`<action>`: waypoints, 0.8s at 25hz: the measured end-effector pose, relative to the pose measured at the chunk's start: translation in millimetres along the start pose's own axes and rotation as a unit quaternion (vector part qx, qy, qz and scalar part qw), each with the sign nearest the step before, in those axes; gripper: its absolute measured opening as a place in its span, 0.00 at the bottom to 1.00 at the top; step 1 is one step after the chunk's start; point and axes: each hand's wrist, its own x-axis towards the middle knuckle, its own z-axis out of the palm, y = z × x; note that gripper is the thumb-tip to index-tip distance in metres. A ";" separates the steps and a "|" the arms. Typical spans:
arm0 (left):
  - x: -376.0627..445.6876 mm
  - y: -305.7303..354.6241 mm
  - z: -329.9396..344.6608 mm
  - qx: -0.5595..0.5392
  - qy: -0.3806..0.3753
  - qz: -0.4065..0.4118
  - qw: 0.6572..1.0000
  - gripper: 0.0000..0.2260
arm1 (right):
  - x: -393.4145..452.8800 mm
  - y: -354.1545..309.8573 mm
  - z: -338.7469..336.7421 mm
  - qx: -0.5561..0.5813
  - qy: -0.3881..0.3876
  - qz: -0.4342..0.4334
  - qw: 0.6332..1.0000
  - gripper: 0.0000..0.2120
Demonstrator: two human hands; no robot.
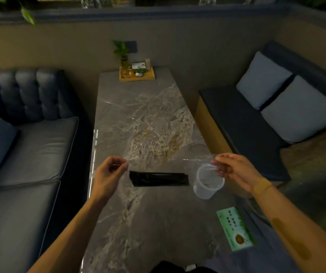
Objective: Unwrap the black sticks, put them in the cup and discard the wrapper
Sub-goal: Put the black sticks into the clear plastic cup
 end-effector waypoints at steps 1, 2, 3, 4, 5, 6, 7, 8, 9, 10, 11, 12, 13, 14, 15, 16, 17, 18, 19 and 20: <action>-1.7 9.4 2.1 0.004 0.004 0.007 1.000 0.06 | -0.4 1.5 -3.3 0.001 0.001 0.003 1.000 0.07; -3.7 17.9 4.0 0.007 0.006 0.016 1.000 0.07 | 0.0 3.2 -5.4 -0.004 0.005 0.006 1.000 0.09; -6.0 25.3 6.1 0.011 0.008 0.025 1.000 0.07 | 1.4 4.6 -6.5 -0.010 0.011 0.007 1.000 0.09; -8.0 31.2 7.9 0.015 0.009 0.035 0.999 0.08 | 3.3 6.0 -6.9 -0.013 0.021 0.005 1.000 0.08; -9.6 35.7 8.8 0.020 0.008 0.044 0.999 0.09 | 5.7 7.3 -6.4 -0.013 0.031 0.002 0.999 0.06; -11.1 39.5 9.1 0.026 0.006 0.053 0.998 0.09 | 8.3 8.5 -5.6 -0.011 0.042 -0.001 0.999 0.05; -12.7 43.2 9.9 0.033 0.003 0.059 0.998 0.09 | 10.3 9.9 -5.8 -0.007 0.049 -0.001 0.999 0.03; -14.1 46.7 10.6 0.039 0.000 0.063 0.997 0.10 | 12.0 11.4 -6.3 -0.003 0.053 0.000 0.999 0.03; -14.9 49.8 10.9 0.046 -0.002 0.067 0.997 0.10 | 13.4 13.5 -7.5 -0.001 0.054 0.003 0.999 0.03; -15.7 52.5 11.4 0.055 -0.002 0.071 0.996 0.11 | 14.3 16.5 -8.9 -0.002 0.051 0.006 0.999 0.03; -16.4 55.2 12.4 0.064 -0.001 0.076 0.995 0.11 | 15.1 19.9 -10.7 -0.004 0.049 0.008 0.999 0.03; -17.0 57.6 13.8 0.072 0.001 0.080 0.994 0.12 | 15.7 23.3 -12.6 -0.003 0.046 0.010 0.999 0.03; -17.2 60.0 15.4 0.082 0.004 0.082 0.993 0.12 | 16.6 26.6 -14.1 0.000 0.046 0.011 0.999 0.03; -17.0 62.3 17.2 0.091 0.006 0.081 0.992 0.11 | 17.5 29.7 -15.6 0.002 0.048 0.012 0.999 0.03; -16.7 64.6 19.0 0.098 0.006 0.081 0.992 0.11 | 18.5 32.7 -17.0 0.004 0.052 0.012 0.999 0.03; -16.6 66.3 20.9 0.103 0.004 0.082 0.991 0.11 | 19.4 35.5 -18.5 0.005 0.054 0.013 0.998 0.02; -16.3 68.1 22.6 0.105 0.002 0.086 0.991 0.11 | 20.3 37.5 -20.0 0.006 0.056 0.014 0.998 0.02; -16.1 70.0 24.2 0.106 0.000 0.091 0.990 0.10 | 21.3 39.2 -21.5 0.008 0.056 0.015 0.998 0.02; -15.6 72.4 25.9 0.105 -0.002 0.095 0.990 0.10 | 22.3 40.4 -23.0 0.011 0.055 0.016 0.998 0.02; -15.1 74.9 27.8 0.100 -0.004 0.098 0.990 0.10 | 23.0 41.3 -24.7 0.015 0.054 0.016 0.998 0.03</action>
